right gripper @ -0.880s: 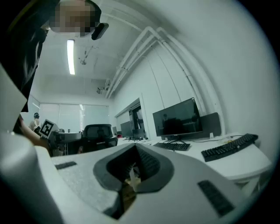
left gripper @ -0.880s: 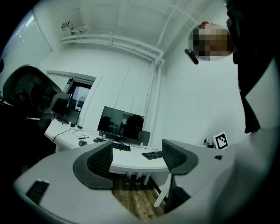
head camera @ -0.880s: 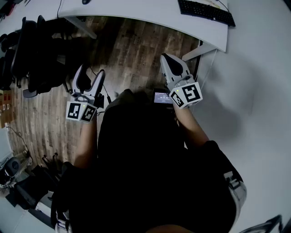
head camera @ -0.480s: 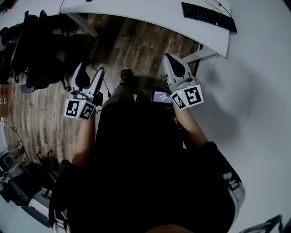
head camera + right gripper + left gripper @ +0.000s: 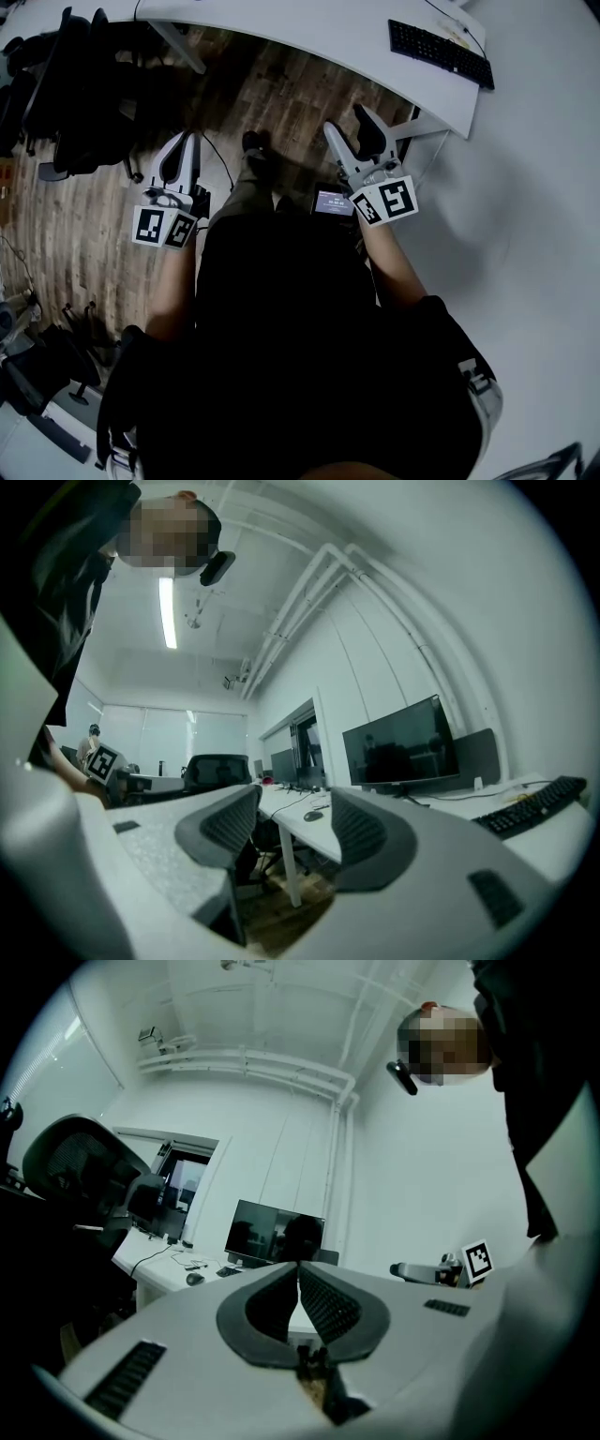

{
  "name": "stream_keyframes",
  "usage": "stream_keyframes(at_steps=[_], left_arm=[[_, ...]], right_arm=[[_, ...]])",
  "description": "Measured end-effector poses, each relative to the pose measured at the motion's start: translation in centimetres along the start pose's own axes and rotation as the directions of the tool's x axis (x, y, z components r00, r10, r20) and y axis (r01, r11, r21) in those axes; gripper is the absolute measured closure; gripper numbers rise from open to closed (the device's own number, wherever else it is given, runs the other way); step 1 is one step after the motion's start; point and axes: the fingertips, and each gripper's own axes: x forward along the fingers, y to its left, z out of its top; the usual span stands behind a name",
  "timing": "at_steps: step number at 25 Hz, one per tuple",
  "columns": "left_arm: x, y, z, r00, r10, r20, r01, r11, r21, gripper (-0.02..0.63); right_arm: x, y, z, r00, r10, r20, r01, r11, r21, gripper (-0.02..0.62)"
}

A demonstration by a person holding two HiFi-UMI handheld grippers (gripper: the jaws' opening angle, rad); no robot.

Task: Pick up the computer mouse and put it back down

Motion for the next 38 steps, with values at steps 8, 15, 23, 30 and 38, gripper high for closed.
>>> stream_keyframes(at_steps=[8,15,23,30,38], left_arm=[[1.4,1.9,-0.6,1.000,0.015,0.011,-0.015,0.999,-0.028,0.611],[4.4,6.6,-0.3,0.999,0.037,0.012,-0.037,0.998,-0.044,0.611],[9.4,13.4,-0.5,0.999,0.045,-0.003,-0.045,0.996,-0.082,0.611],[13.8,20.2,0.0,0.999,0.041,-0.028,-0.043,0.996,-0.077,0.611],[18.4,26.9,1.6,0.999,0.032,-0.043,-0.033,0.999,-0.013,0.611]], right_arm=[[3.6,-1.1,-1.0,0.997,0.059,-0.058,-0.059,0.998,0.010,0.327],[9.6,-2.6,-1.9,0.992,0.076,-0.101,-0.077,0.997,-0.003,0.325],[18.5,-4.6,-2.2,0.986,0.074,-0.150,-0.079,0.997,-0.026,0.327],[27.4,-5.7,-1.5,0.982,0.059,-0.177,-0.070,0.996,-0.052,0.327],[37.2,-5.0,1.7,0.985,0.072,-0.160,-0.092,0.988,-0.125,0.327]])
